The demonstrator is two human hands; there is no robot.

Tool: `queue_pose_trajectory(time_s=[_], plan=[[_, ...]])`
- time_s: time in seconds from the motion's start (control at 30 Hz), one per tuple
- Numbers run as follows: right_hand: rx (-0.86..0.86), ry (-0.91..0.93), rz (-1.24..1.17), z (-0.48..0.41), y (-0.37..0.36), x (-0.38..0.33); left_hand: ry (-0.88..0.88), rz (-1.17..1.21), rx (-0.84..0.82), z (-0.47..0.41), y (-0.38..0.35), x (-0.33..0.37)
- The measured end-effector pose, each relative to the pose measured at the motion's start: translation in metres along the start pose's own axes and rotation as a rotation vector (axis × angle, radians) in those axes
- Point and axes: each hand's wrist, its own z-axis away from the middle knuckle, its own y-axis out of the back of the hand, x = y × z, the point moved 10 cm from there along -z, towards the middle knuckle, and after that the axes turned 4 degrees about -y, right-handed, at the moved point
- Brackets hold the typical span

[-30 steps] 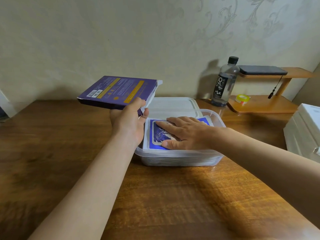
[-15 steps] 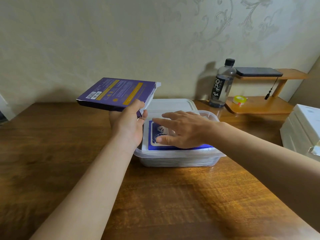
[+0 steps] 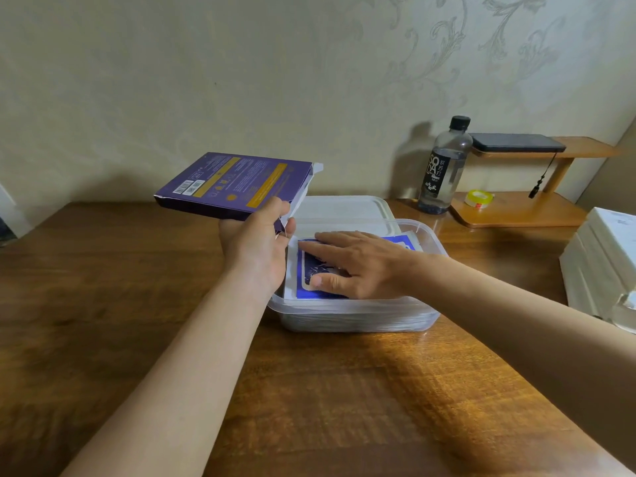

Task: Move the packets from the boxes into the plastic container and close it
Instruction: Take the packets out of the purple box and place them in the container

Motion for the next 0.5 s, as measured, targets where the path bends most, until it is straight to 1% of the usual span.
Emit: queue_pose_trajectory(time_s=[0.1, 0.2, 0.37, 0.5], plan=[[0.033, -0.025, -0.051, 0.010, 0.006, 0.014, 0.009, 0.002, -0.007, 0.001, -0.001, 0.000], [0.032, -0.054, -0.030, 0.021, 0.006, 0.030, 0.008, 0.001, -0.015, 0.001, -0.001, 0.000], [-0.044, -0.074, 0.005, 0.022, -0.008, 0.043, -0.003, -0.030, -0.033, 0.002, -0.002, 0.001], [-0.063, -0.085, 0.006, 0.020, -0.014, 0.045, -0.007, -0.035, -0.045, 0.004, -0.003, 0.001]])
